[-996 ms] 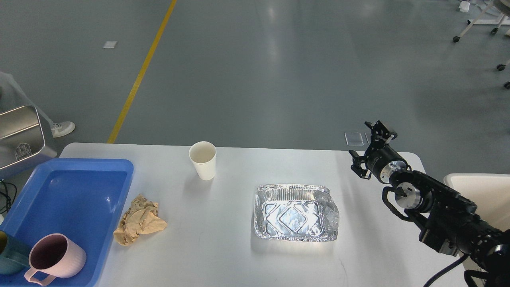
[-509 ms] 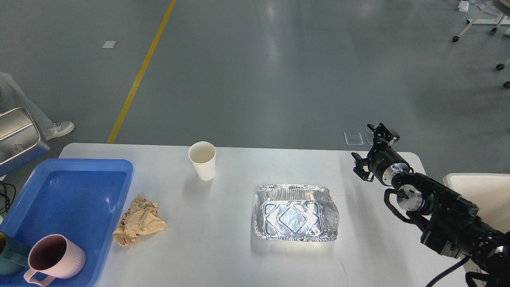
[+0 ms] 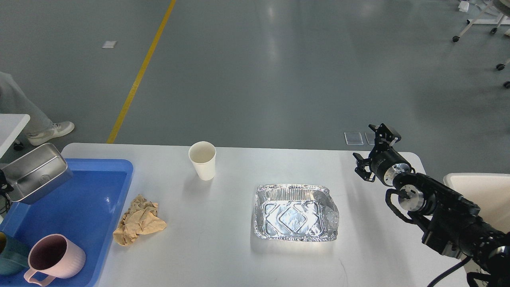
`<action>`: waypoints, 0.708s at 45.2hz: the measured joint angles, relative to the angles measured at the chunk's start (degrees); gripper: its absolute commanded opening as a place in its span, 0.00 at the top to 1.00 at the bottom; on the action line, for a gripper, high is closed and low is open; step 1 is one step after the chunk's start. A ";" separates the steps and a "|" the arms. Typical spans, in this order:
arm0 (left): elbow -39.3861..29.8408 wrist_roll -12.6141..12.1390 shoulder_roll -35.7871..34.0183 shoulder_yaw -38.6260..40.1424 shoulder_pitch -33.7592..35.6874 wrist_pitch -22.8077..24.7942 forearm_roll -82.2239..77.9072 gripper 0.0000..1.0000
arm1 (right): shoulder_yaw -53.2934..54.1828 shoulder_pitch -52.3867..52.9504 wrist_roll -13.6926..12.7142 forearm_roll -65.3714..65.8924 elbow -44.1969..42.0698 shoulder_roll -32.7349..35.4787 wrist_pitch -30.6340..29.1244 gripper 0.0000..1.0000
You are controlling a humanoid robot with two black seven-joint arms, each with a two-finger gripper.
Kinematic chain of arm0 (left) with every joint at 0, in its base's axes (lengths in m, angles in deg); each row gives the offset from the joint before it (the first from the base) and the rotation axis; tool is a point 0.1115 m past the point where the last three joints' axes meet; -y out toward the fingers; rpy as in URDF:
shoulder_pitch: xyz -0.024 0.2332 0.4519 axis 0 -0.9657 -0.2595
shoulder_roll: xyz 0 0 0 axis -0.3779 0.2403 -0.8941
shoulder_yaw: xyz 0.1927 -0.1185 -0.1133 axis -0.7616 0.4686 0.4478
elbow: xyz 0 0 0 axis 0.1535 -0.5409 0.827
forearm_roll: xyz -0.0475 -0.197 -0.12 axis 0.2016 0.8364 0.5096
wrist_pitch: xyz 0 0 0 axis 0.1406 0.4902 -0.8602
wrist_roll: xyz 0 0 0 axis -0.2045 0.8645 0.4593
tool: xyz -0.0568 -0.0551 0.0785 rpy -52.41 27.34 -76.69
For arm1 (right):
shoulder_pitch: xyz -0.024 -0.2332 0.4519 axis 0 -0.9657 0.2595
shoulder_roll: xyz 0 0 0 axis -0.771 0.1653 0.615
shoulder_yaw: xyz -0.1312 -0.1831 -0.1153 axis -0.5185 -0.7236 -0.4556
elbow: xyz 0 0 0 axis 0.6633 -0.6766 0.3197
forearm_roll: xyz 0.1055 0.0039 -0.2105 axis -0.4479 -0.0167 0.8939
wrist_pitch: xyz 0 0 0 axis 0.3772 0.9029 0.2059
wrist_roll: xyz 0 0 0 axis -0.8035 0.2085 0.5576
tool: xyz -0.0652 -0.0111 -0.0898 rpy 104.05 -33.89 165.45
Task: Tidy desktop
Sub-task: 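Lift the steel tin box over toward the blue tray, then lower the steel tin box into the blue tray and release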
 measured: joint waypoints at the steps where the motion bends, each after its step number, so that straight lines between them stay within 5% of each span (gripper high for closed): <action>1: 0.85 0.00 0.88 0.01 -0.10 -0.07 0.00 1.00 | 0.00 0.00 -0.01 0.00 0.00 0.02 0.00 0.00; 32: 16.36 -0.09 16.06 -0.06 -3.90 -2.40 -0.06 0.97 | -0.01 -0.15 -0.03 0.08 -0.07 0.27 0.00 0.00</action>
